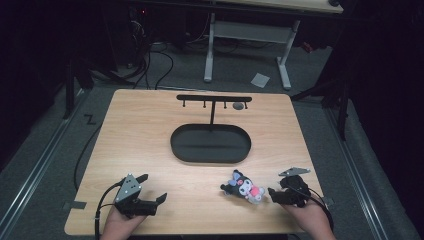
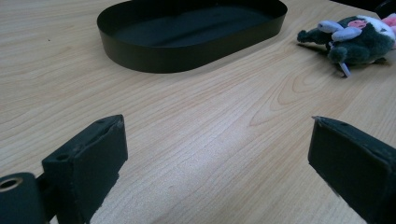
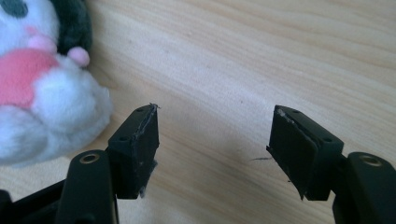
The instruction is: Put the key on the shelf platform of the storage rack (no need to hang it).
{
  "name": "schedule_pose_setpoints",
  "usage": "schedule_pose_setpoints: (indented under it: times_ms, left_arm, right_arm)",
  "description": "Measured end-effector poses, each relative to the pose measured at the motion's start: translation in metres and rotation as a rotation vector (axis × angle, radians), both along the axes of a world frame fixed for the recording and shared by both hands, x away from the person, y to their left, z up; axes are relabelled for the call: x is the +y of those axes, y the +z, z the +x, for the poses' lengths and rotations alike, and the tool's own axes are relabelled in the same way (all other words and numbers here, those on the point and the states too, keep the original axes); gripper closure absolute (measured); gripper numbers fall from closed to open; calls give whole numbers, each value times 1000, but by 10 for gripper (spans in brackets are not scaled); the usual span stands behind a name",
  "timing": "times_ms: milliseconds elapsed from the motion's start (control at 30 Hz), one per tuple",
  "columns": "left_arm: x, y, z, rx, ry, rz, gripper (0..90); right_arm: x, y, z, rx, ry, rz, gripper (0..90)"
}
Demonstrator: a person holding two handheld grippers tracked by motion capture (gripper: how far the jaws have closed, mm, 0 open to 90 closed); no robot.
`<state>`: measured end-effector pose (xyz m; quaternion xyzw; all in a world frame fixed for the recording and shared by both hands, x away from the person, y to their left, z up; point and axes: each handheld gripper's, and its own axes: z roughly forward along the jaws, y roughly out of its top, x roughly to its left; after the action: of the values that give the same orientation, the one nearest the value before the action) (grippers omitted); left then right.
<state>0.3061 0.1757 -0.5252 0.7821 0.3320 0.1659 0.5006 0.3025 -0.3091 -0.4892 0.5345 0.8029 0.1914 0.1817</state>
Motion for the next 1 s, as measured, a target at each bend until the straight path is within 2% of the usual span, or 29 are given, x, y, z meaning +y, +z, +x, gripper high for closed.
schedule_pose_setpoints:
  times_ms: [100,133,200,333,367,467,500,733,767,800,867,1000]
  left_arm:
    - [0,0,0,1,-2,1,51]
    - [0,0,0,1,-2,1,51]
    - [0,0,0,1,-2,1,51]
    - [0,0,0,0,-1,-2,51]
    - [0,0,0,0,-1,-2,52]
    - [0,0,0,2,-3,1,51]
    - [0,0,0,3,-3,1,52]
    - [0,-1,0,2,-2,1,51]
    - [0,-1,0,2,-3,2,52]
    - [-1,-1,0,3,-4,2,52]
    - [-1,-1,0,3,-5,3,52]
    - [-1,-1,0,3,-5,2,52]
  right_arm:
    - [0,2,1,37,5,-21,332]
    - [-1,4,3,67,11,-30,332]
    - [-1,5,3,78,12,-35,332]
    - [-1,9,6,136,28,-48,329]
    - [0,12,8,167,31,-69,328]
    - [-1,14,9,191,37,-83,327]
    - [-3,16,11,213,37,-95,326]
    - [-5,21,13,250,47,-104,302]
    - [-4,22,14,253,60,-106,257]
    - [1,27,13,273,71,-82,184]
    - [4,28,13,274,84,-80,155]
    - [26,40,9,243,152,-88,105]
